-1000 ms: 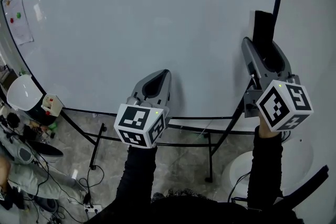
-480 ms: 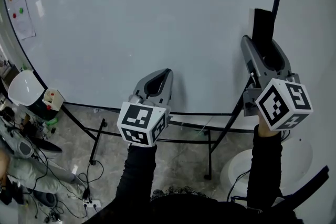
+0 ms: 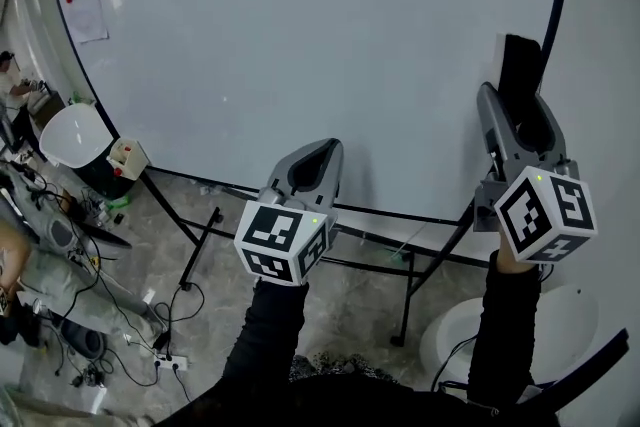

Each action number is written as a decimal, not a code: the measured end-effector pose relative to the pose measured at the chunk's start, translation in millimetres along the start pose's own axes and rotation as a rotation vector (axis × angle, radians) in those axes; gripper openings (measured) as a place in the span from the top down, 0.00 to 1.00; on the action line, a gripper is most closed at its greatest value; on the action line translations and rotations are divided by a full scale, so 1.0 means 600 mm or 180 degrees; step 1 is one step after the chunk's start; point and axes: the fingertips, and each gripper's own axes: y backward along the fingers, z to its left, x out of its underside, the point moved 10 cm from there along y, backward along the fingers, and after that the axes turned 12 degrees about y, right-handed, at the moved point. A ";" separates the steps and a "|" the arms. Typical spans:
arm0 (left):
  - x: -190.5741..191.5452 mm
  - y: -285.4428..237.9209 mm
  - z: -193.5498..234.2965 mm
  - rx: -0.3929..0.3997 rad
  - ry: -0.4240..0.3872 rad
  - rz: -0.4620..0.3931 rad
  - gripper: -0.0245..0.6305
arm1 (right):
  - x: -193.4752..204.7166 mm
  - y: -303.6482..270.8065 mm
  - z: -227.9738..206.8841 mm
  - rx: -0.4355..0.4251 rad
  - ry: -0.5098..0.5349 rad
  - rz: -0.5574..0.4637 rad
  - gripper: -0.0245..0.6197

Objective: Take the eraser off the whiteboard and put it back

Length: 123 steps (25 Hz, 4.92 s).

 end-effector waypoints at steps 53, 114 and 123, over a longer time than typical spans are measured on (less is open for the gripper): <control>-0.137 0.566 0.613 -0.1256 -0.0104 -0.0085 0.96 | -0.054 -0.247 0.807 -0.0946 -0.0606 -0.0113 0.55; -0.163 0.542 1.274 -0.0557 0.0027 0.0166 0.96 | 0.062 -0.584 1.362 -0.0621 -0.0548 0.0156 0.55; -0.162 0.540 1.271 -0.0685 -0.0006 0.0221 0.96 | 0.089 -0.592 1.377 -0.0785 -0.0645 0.0191 0.55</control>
